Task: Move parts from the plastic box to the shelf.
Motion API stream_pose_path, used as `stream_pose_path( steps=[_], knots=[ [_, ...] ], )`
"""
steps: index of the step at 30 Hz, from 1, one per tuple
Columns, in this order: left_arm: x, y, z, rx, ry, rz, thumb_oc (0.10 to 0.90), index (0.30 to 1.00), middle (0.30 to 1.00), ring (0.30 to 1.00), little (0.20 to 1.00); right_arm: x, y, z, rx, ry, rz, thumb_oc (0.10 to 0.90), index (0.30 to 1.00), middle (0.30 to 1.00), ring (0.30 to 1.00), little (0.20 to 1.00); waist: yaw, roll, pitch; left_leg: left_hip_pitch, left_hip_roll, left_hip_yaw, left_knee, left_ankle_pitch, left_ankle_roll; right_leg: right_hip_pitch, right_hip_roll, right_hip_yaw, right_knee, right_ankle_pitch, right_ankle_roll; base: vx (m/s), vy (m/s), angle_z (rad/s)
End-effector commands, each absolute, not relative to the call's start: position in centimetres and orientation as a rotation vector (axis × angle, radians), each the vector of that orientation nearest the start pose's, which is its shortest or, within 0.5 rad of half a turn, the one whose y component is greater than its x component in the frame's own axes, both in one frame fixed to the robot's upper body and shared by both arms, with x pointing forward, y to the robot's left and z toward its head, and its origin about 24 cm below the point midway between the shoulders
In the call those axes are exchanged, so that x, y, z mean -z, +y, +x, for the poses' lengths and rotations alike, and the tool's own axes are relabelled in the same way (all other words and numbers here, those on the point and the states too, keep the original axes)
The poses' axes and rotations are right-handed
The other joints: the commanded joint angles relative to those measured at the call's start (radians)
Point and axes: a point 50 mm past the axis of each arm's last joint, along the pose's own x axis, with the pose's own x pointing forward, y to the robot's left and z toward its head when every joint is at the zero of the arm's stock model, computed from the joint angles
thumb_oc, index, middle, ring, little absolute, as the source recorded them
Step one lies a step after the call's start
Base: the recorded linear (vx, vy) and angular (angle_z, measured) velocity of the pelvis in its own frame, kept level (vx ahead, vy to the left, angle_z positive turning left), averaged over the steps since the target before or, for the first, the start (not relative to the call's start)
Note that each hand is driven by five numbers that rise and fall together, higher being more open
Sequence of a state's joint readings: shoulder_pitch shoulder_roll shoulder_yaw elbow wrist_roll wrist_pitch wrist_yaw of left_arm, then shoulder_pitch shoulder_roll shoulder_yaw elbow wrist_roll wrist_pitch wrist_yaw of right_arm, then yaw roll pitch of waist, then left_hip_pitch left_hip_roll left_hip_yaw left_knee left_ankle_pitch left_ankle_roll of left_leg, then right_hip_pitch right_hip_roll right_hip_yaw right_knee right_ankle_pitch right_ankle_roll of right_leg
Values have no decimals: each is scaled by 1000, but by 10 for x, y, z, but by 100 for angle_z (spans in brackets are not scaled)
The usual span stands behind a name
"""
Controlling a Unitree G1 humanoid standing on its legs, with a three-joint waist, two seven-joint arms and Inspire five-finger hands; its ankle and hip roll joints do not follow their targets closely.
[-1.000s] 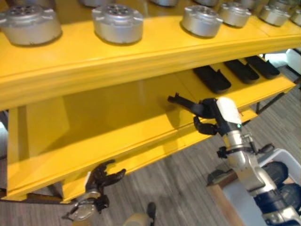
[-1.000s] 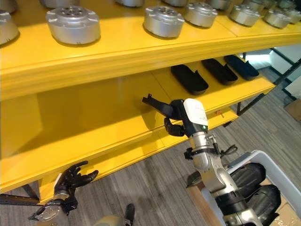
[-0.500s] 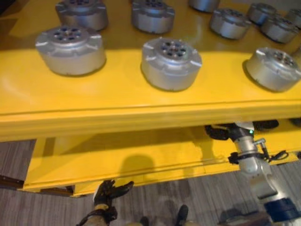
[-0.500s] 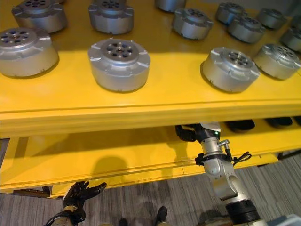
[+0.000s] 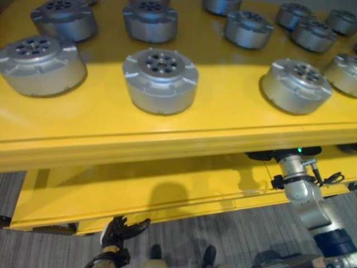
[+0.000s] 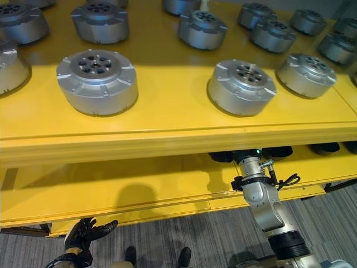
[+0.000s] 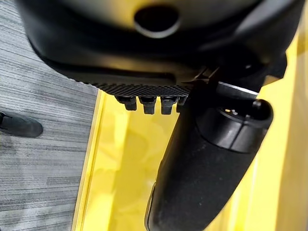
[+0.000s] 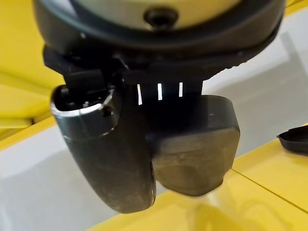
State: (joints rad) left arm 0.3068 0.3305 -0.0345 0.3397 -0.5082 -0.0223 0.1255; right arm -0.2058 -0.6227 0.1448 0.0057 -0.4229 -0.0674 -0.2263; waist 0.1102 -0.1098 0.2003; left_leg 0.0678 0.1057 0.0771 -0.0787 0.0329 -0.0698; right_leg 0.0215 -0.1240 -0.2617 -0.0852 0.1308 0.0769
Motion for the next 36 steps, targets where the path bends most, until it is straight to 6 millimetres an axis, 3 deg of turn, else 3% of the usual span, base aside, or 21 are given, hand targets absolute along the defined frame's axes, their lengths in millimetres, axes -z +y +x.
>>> stream_pose_path(
  steps=[1, 9, 12, 13, 14, 17, 18, 26, 32, 36],
  knots=[
    [27, 232, 190, -195, 283, -169, 900, 1000, 1000, 1000, 1000, -194, -207, 293, 143, -686, -989, 400, 300, 300, 300, 300, -5, 44, -136, 13, 115, -65, -3, 1, -31, -17, -42, -54, 114, -93, 57, -10, -76, 2],
    [30, 230, 188, -181, 297, -174, 900, 1000, 1000, 1000, 1000, -194, -198, 295, 110, -702, -962, 400, 300, 300, 300, 300, 14, 50, -115, -23, 143, -97, -2, 40, -65, 15, -21, -117, 97, -107, 41, -28, -56, 18],
    [28, 228, 192, -167, 289, -171, 900, 1000, 1000, 1000, 1000, -196, -199, 295, 111, -711, -964, 400, 300, 300, 300, 300, 9, 45, -98, -65, 147, -75, 38, 47, -73, 19, -32, -146, 100, -110, 38, -70, 2, 29],
    [24, 227, 198, -152, 271, -165, 900, 1000, 1000, 1000, 1000, -198, -199, 295, 118, -719, -965, 400, 300, 300, 300, 300, -7, 38, -79, -110, 167, 0, 98, 48, -66, 21, -50, -181, 110, -112, 36, -89, 30, 44],
    [24, 226, 200, -149, 269, -164, 900, 1000, 1000, 1000, 1000, -199, -199, 295, 123, -720, -969, 400, 300, 300, 300, 300, -13, 36, -76, -119, 176, 32, 111, 46, -60, 21, -55, -194, 114, -114, 36, -90, 47, 49],
    [19, 224, 209, -131, 251, -152, 900, 1000, 1000, 1000, 1000, -201, -196, 294, 134, -733, -963, 400, 300, 300, 300, 300, -12, 42, -63, -135, 195, 82, 123, 49, -54, 18, -63, -212, 153, -131, 40, -27, 89, 74],
    [19, 222, 209, -119, 254, -147, 900, 1000, 1000, 1000, 1000, -199, -195, 296, 133, -717, -955, 400, 300, 300, 300, 300, -7, 40, -55, -144, 171, 46, 164, 23, -42, 10, -79, -205, 180, -134, 41, 19, 137, 27],
    [8, 222, 219, -76, 219, -97, 900, 1000, 1000, 1000, 1000, -209, -187, 302, 159, -754, -914, 400, 300, 300, 300, 300, 14, 22, 7, -228, 118, 20, 326, -72, -19, -37, -175, -193, 301, -140, 61, -21, 107, 10],
    [-1, 225, 225, -88, 177, -88, 900, 1000, 1000, 1000, 1000, -222, -182, 309, 189, -789, -914, 400, 300, 300, 300, 300, 29, 22, 63, -316, 114, -4, 435, -103, -18, -115, -201, -173, 395, -159, 63, -91, 58, 5],
    [-13, 226, 234, -104, 126, -94, 900, 1000, 1000, 1000, 1000, -238, -189, 321, 258, -794, -937, 400, 300, 300, 300, 300, 34, 31, 111, -412, 121, -34, 569, -148, -13, -216, -204, -140, 532, -221, 47, -135, 36, 1]
  ],
)
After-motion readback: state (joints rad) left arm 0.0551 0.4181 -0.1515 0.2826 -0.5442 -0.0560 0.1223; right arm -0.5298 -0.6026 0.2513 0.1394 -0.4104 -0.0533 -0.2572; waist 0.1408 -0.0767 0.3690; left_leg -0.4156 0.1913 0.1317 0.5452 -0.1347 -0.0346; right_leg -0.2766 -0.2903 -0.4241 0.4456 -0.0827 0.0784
